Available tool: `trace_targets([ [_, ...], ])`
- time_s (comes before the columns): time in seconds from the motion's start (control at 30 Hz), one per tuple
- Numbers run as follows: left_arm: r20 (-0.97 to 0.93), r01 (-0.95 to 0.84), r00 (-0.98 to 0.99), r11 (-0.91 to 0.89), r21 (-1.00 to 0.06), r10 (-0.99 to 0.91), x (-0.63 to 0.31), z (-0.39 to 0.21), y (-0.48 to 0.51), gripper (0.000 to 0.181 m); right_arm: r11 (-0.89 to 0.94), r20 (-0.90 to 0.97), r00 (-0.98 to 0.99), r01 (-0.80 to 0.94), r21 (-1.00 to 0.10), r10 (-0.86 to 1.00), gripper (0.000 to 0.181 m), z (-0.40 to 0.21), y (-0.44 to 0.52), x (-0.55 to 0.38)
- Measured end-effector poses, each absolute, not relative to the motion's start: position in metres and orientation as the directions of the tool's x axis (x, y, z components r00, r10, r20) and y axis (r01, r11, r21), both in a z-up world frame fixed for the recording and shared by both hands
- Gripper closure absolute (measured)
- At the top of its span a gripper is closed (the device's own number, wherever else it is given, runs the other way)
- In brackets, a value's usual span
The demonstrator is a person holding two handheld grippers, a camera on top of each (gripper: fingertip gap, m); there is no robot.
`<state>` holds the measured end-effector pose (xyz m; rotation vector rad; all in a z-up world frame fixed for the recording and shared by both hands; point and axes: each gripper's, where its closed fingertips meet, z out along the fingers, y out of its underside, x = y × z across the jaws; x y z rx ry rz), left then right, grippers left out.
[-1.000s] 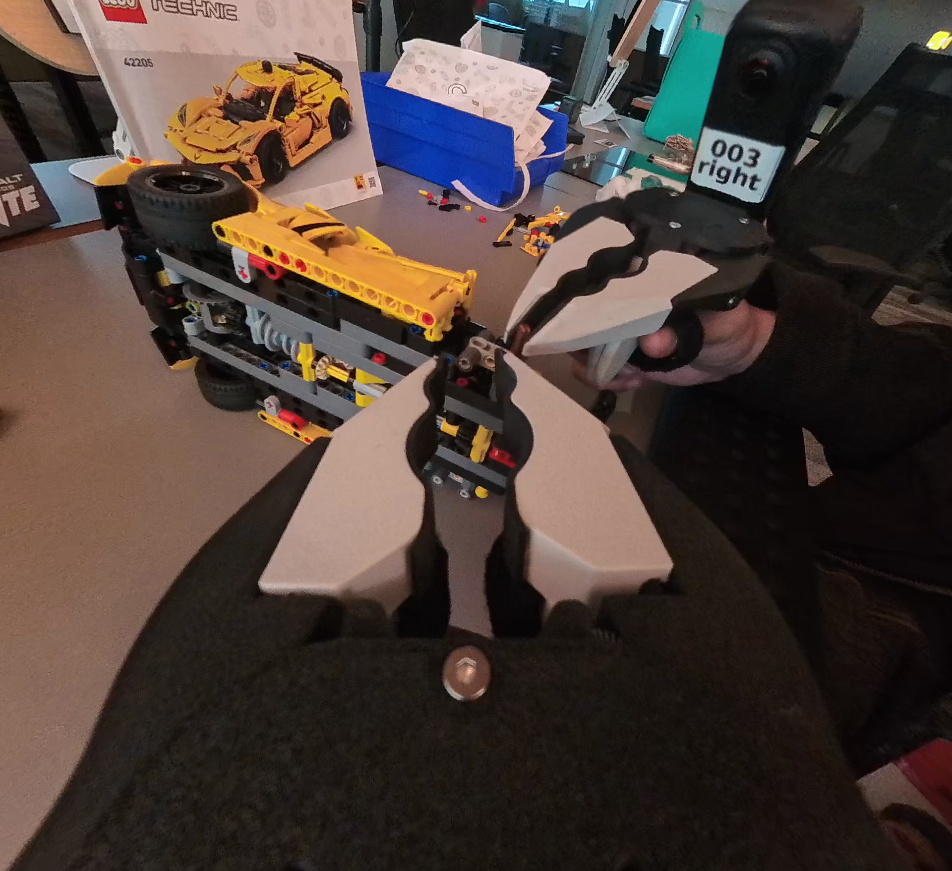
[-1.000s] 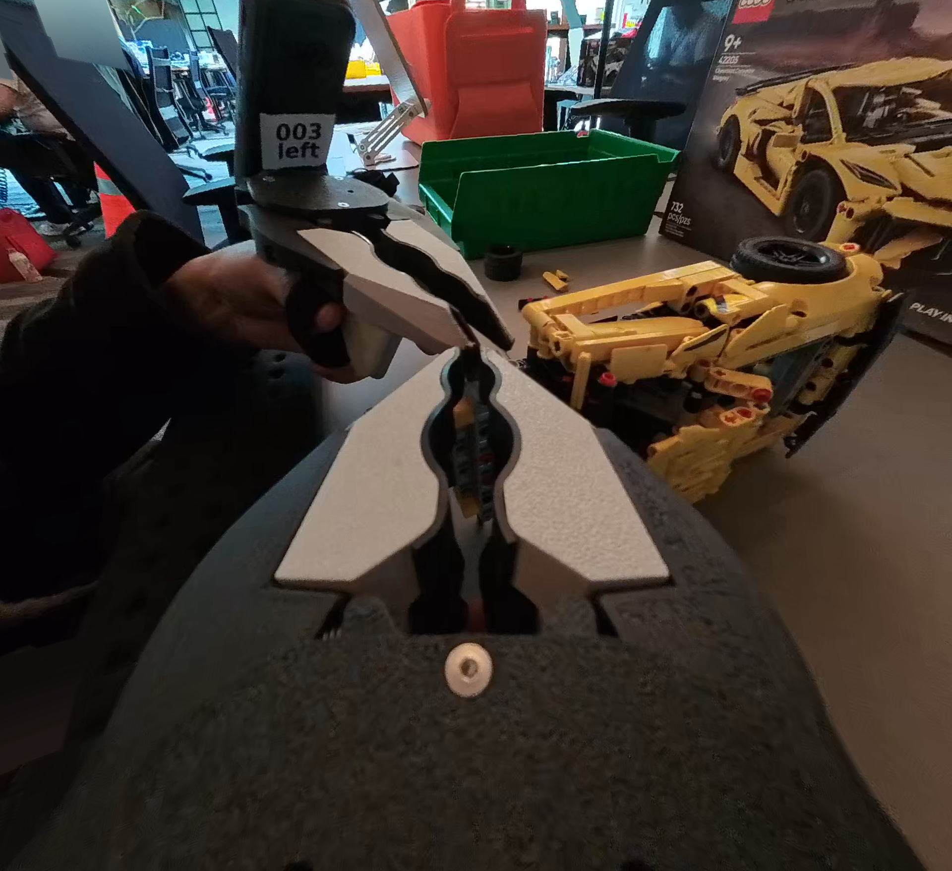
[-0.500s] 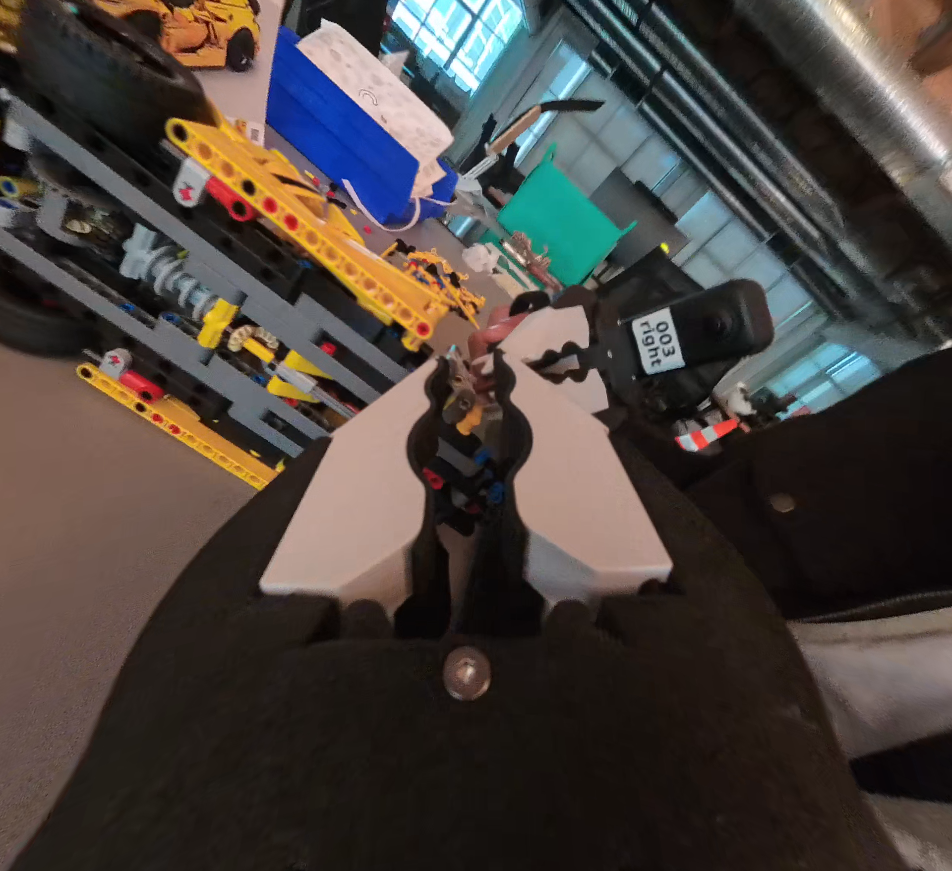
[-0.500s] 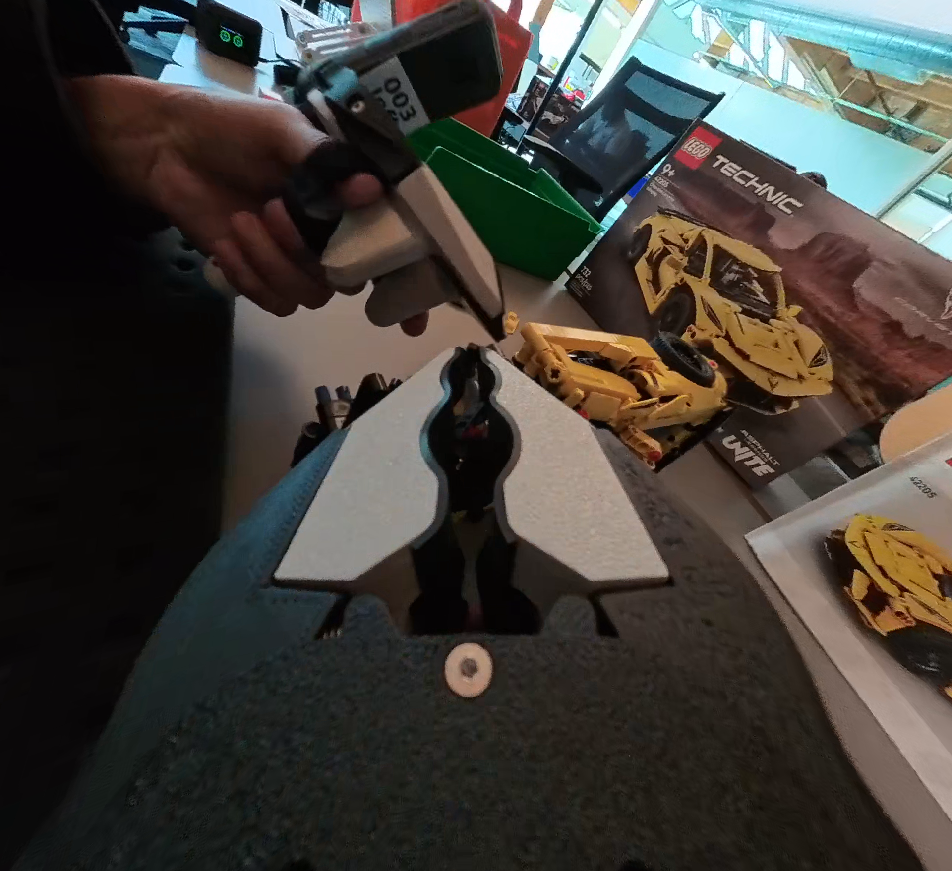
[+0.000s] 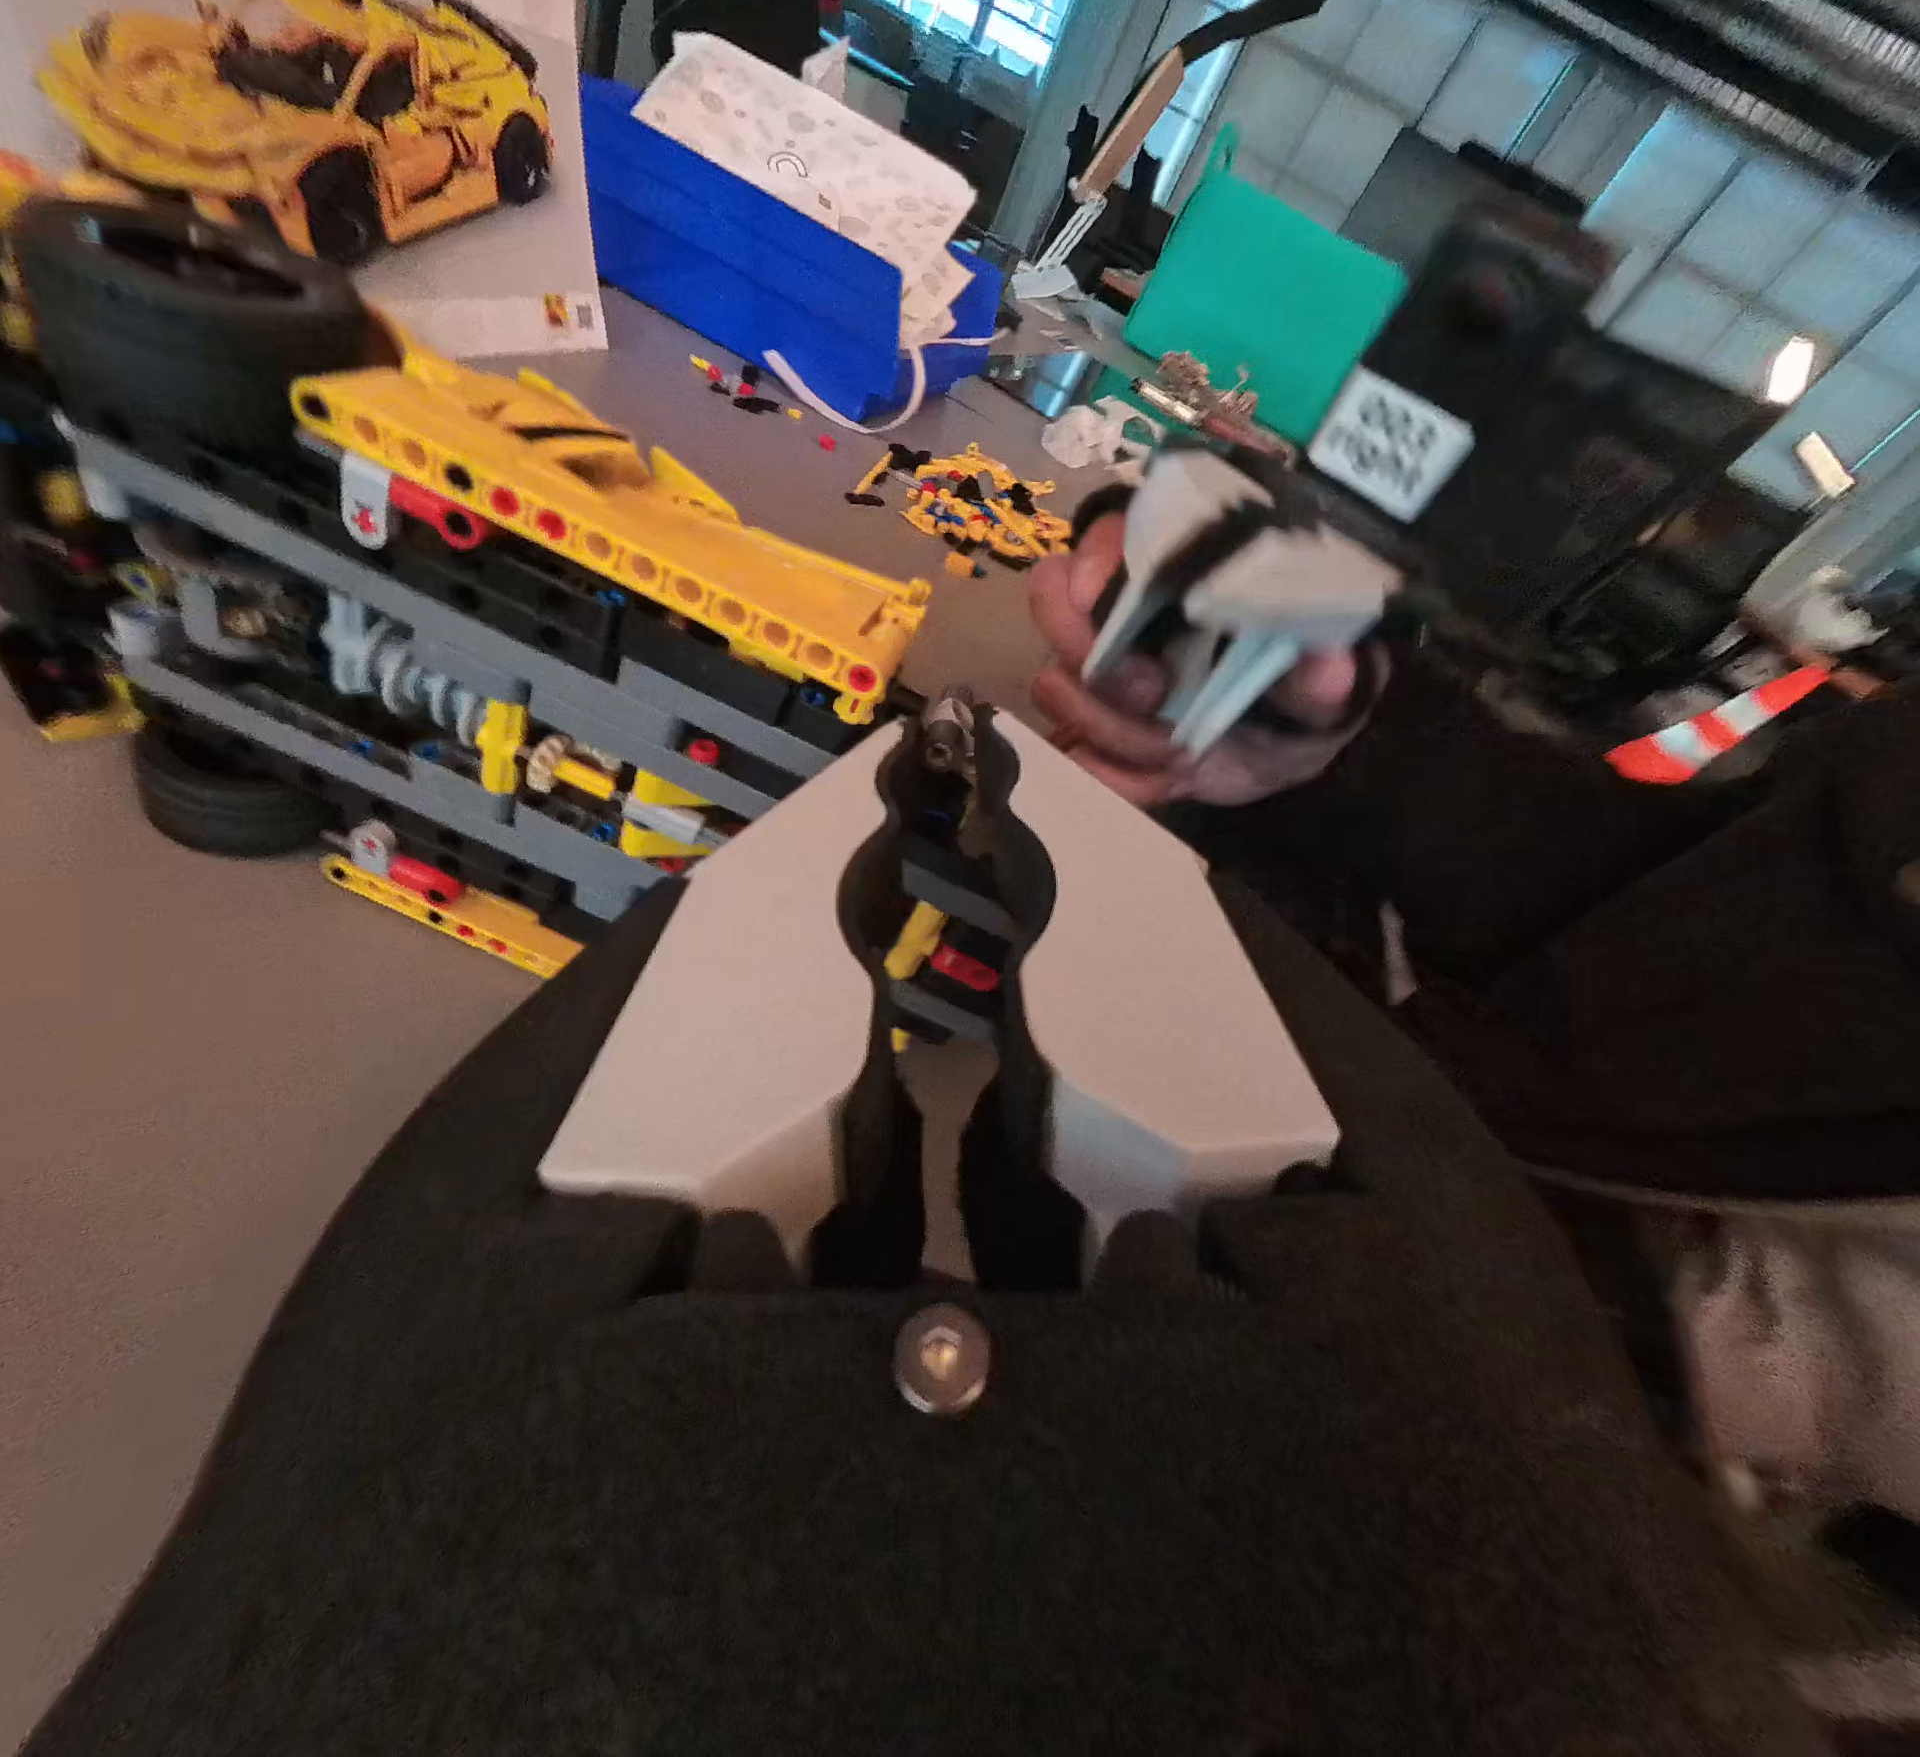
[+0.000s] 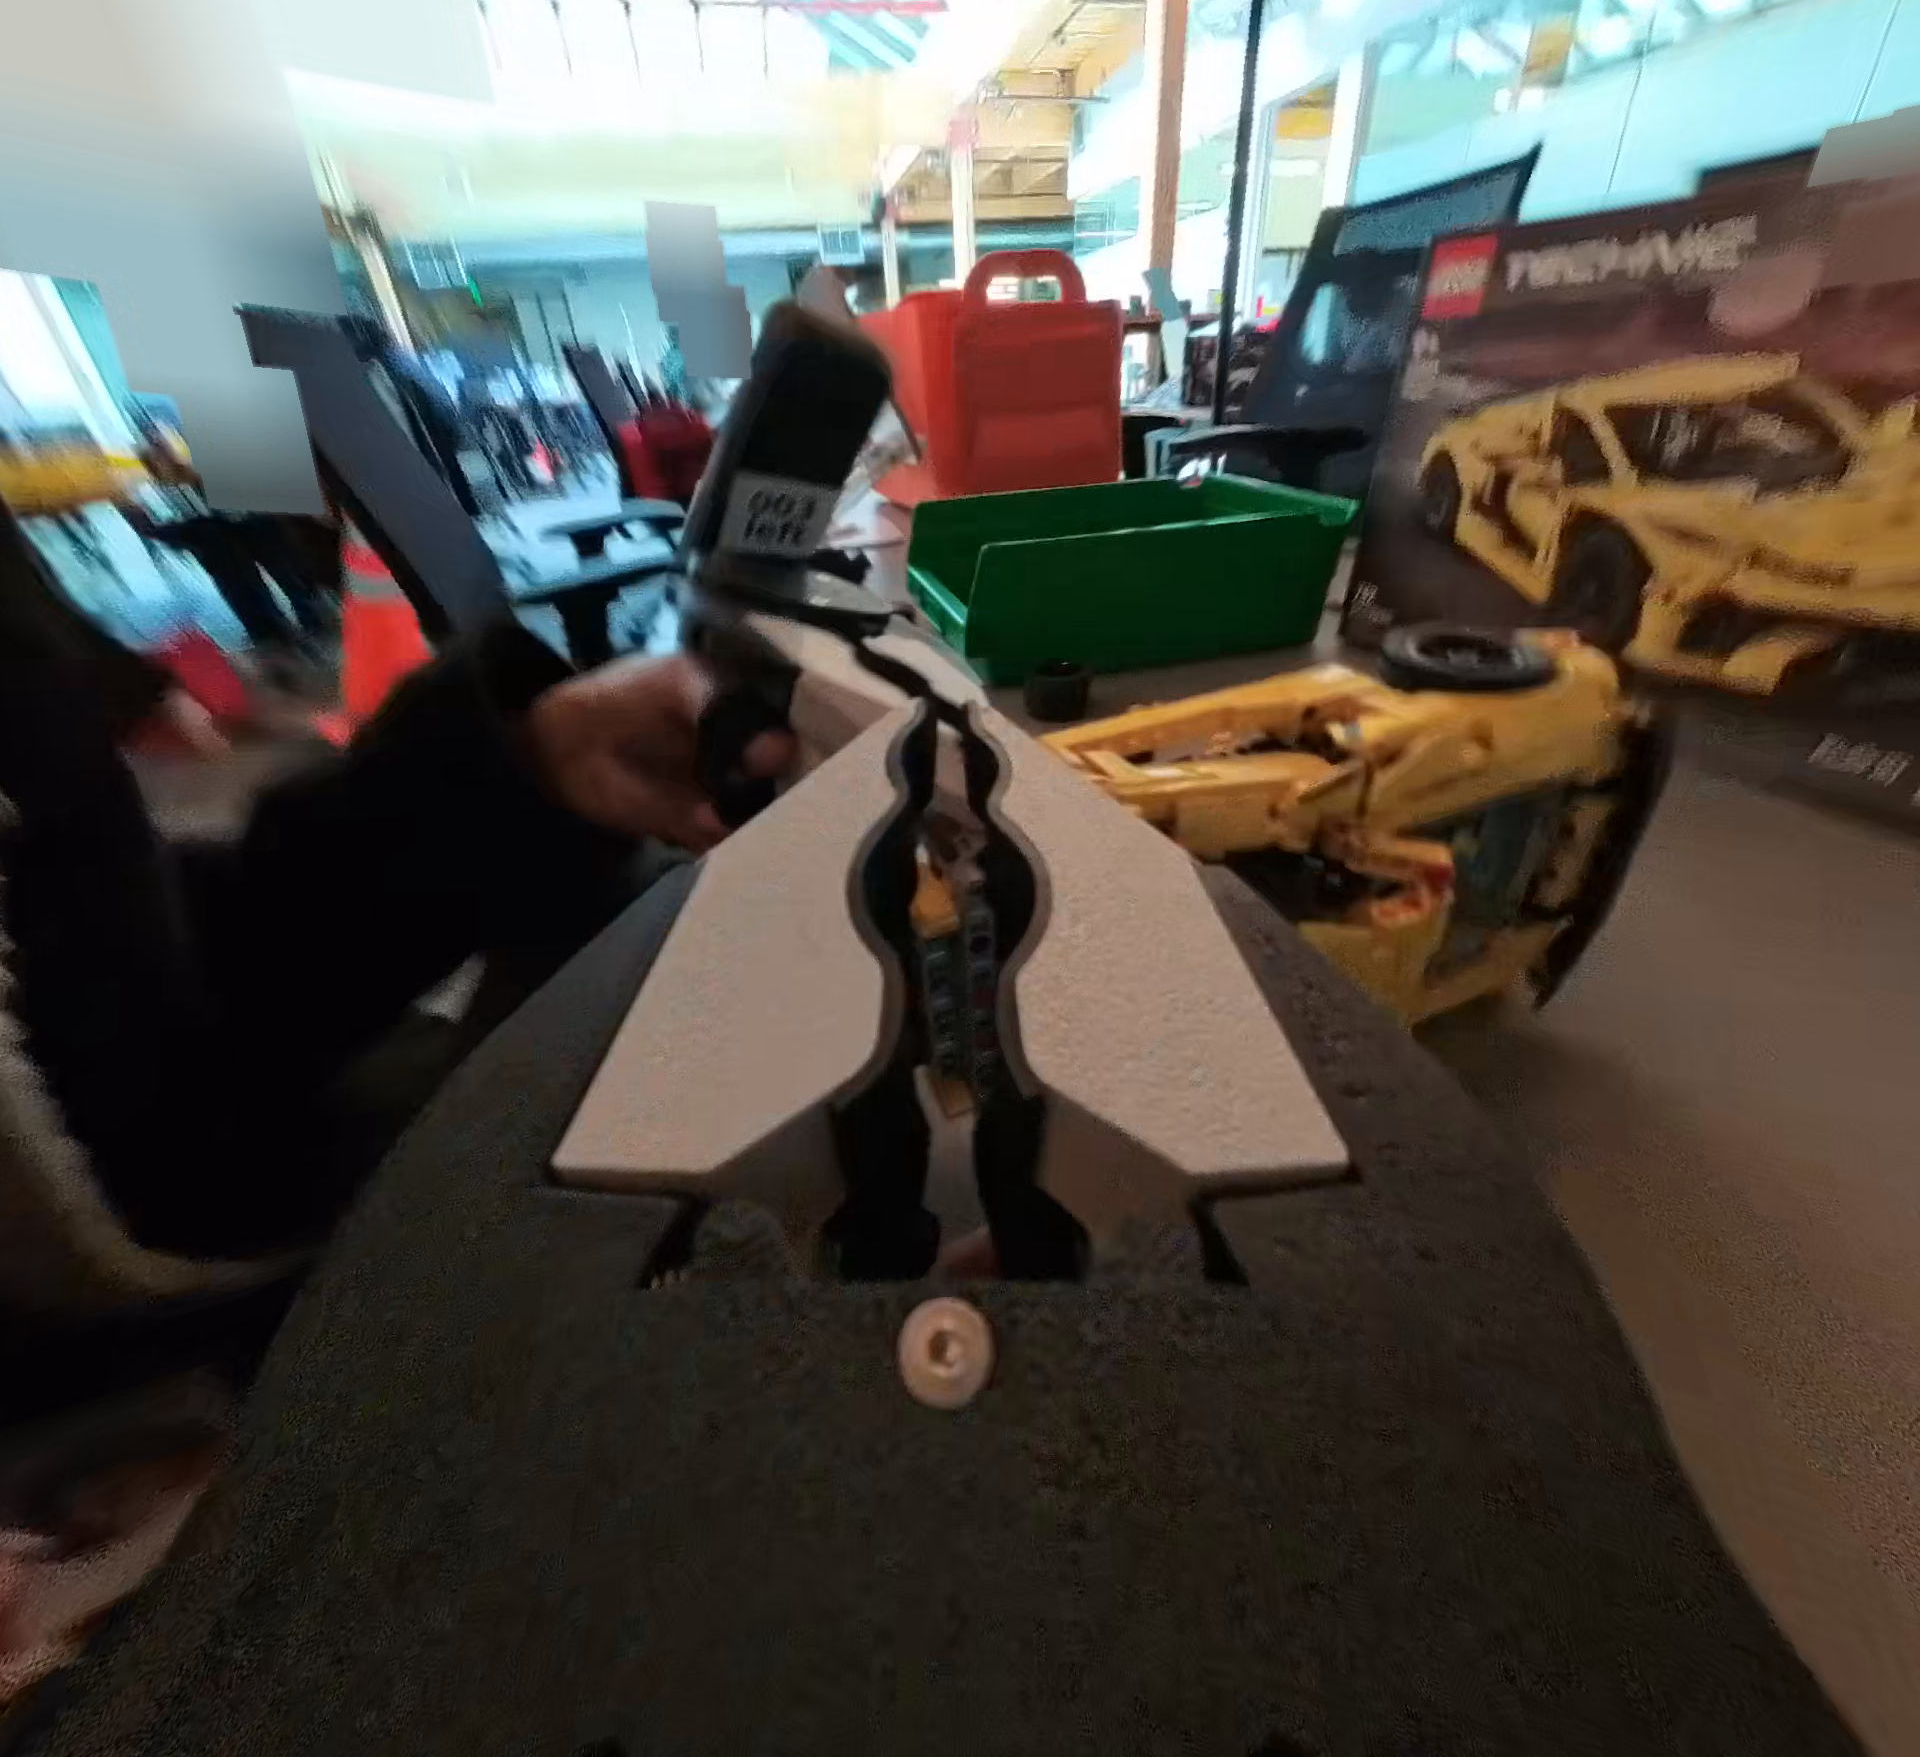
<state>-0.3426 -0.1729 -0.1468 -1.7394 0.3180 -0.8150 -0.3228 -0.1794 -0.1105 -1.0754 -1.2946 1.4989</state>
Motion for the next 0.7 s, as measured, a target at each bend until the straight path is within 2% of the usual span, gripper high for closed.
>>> trace_targets([
  [0.03,0.303,0.146,0.739,-0.296,-0.944,-0.601,-0.341,-0.146,-0.174,0.173,-0.203,-0.183,-0.282,-0.040,-0.978,0.942,0.177,-0.111,-0.171,-0.321],
  [0.1,0.241,0.093,0.739,-0.259,-0.962,-0.629,-0.334,-0.146,-0.177,0.173,-0.400,-0.402,-0.342,0.080,-0.913,0.849,0.165,-0.124,-0.167,-0.324],
  [0.2,0.286,0.118,0.696,-0.288,-0.950,-0.659,-0.328,-0.146,-0.181,0.174,-0.558,-0.647,-0.421,0.328,-0.762,0.636,0.162,-0.147,-0.181,-0.331],
  [0.27,0.340,0.159,0.672,-0.320,-0.934,-0.658,-0.329,-0.146,-0.182,0.174,-0.656,-0.753,-0.443,0.383,-0.650,0.488,0.165,-0.143,-0.179,-0.329],
  [0.57,0.383,0.192,0.650,-0.345,-0.919,-0.656,-0.331,-0.146,-0.184,0.174,-0.634,-0.747,-0.382,0.397,-0.664,0.544,0.170,-0.155,-0.180,-0.323],
  [0.63,0.386,0.195,0.648,-0.347,-0.917,-0.656,-0.331,-0.146,-0.184,0.174,-0.652,-0.771,-0.360,0.413,-0.636,0.525,0.167,-0.157,-0.184,-0.325],
  [0.7,0.388,0.198,0.648,-0.347,-0.917,-0.655,-0.332,-0.145,-0.184,0.175,-0.706,-0.818,-0.323,0.414,-0.574,0.475,0.171,-0.157,-0.183,-0.328],
])
